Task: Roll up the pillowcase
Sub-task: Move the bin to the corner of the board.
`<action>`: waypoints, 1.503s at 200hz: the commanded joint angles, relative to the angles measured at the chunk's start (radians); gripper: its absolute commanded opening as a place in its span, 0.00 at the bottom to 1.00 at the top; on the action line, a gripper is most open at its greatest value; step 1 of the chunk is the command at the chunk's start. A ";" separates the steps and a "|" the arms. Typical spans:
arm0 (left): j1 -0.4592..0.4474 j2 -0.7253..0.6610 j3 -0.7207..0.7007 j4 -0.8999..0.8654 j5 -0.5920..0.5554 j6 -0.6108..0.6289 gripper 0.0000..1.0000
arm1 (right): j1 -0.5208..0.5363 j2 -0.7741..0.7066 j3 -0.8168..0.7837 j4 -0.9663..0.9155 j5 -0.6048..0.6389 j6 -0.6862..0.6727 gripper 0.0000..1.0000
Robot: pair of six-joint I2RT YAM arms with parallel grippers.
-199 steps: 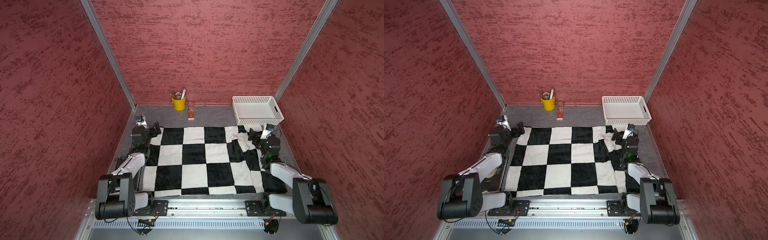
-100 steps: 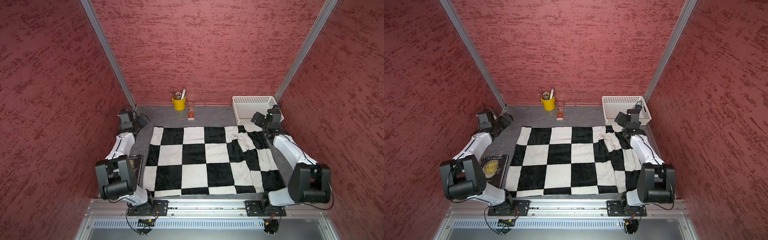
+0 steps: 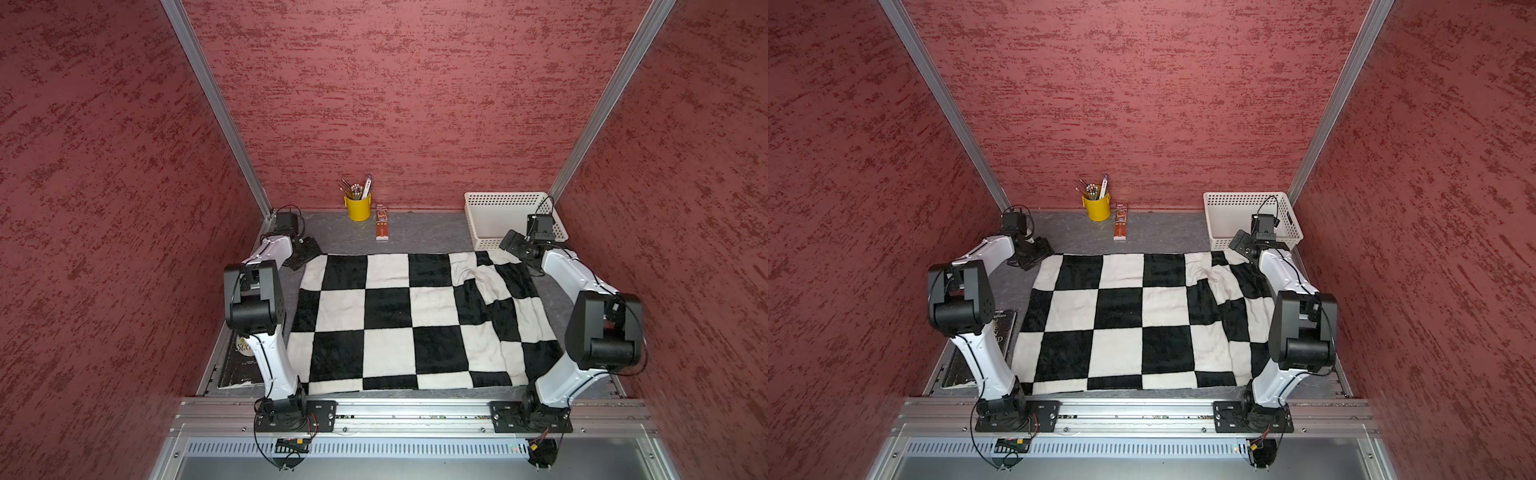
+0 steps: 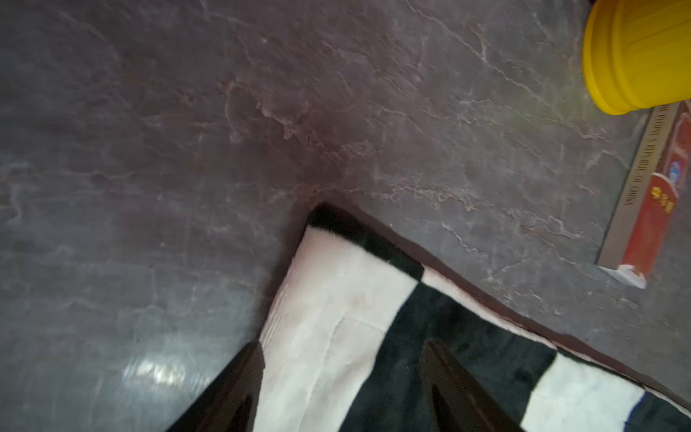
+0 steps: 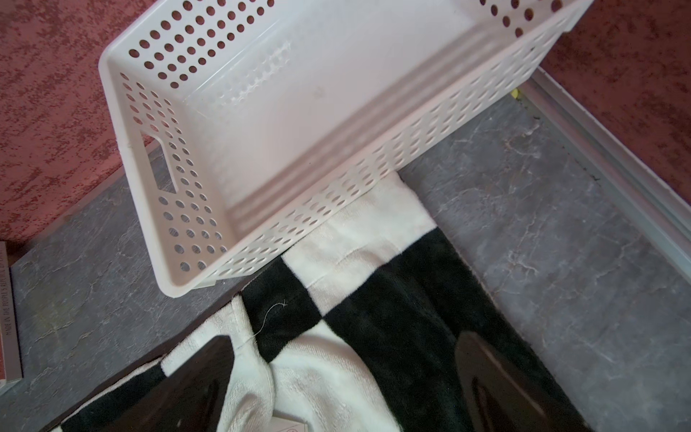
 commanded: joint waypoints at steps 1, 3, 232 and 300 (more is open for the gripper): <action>-0.009 0.069 0.087 -0.080 -0.036 0.040 0.63 | -0.013 0.024 0.034 -0.074 -0.011 0.009 0.99; -0.009 0.075 0.092 -0.082 -0.041 0.040 0.63 | -0.013 0.025 0.034 -0.075 -0.011 0.009 0.98; -0.015 0.236 0.248 -0.126 0.052 0.034 0.34 | -0.150 0.556 0.520 -0.159 -0.134 0.105 0.53; -0.017 0.240 0.244 -0.126 0.058 0.020 0.33 | -0.151 0.595 0.563 -0.184 -0.115 0.100 0.45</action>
